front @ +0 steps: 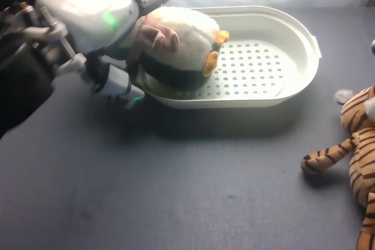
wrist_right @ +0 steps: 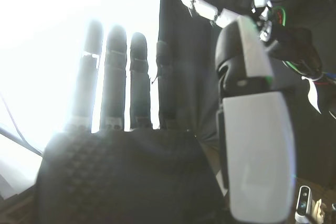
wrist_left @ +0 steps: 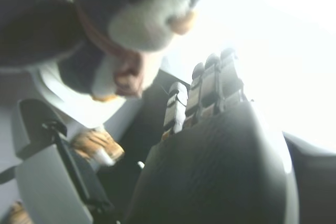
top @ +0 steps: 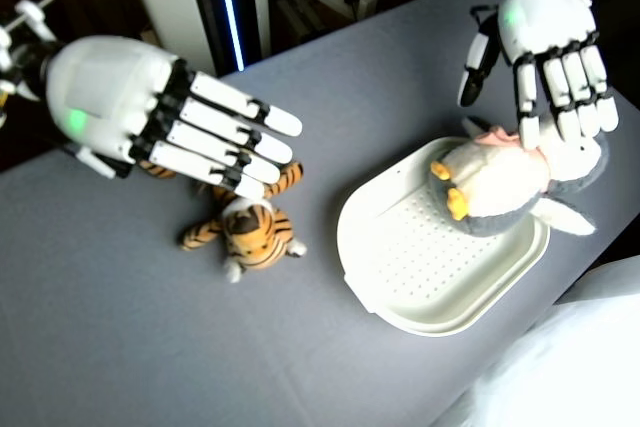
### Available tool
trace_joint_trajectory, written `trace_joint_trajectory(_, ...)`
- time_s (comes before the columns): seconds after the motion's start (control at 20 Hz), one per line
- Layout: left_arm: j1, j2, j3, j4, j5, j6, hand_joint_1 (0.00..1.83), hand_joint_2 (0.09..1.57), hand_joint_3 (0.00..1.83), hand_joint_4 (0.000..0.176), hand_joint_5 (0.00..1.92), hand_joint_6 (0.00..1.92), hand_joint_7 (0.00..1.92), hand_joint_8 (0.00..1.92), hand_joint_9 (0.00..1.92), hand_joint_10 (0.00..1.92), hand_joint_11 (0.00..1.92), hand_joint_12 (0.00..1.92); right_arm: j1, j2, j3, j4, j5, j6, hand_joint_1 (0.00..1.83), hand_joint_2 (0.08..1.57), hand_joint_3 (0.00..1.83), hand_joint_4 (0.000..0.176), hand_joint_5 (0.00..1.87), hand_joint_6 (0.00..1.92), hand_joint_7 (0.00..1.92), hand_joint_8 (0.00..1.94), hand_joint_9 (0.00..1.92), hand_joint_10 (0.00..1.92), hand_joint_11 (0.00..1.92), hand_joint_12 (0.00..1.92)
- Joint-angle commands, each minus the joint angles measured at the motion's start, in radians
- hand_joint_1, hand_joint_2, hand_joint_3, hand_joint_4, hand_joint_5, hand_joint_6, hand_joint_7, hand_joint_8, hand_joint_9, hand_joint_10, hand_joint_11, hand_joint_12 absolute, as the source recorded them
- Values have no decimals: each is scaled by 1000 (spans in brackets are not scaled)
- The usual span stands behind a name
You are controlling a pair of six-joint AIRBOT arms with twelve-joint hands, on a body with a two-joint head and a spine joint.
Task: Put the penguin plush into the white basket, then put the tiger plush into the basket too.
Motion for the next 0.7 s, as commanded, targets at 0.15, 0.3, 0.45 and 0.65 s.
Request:
trace_joint_trajectory(0.15,82,85,-111,166,-278,-150,766,740,0,147,0,0,0,0,0,0,0,0,2,2,18,-46,32,42,942,895,2,95,355,0,341,0,488,0,156,1006)
trace_joint_trajectory(0.3,140,133,-149,236,-356,-294,648,769,10,172,0,0,0,0,0,0,0,0,13,9,18,-103,-43,44,949,871,0,97,389,10,375,12,545,23,177,1024)
trace_joint_trajectory(0.45,182,176,-191,280,-397,-338,659,753,2,174,0,0,0,0,0,0,0,0,16,11,18,-157,-152,44,996,856,0,74,388,0,385,1,577,17,199,1087)
trace_joint_trajectory(0.65,198,183,-200,280,-401,-338,667,762,5,176,0,0,0,0,0,0,0,0,16,15,19,-180,-212,44,1044,837,0,68,427,5,387,4,598,7,241,966)
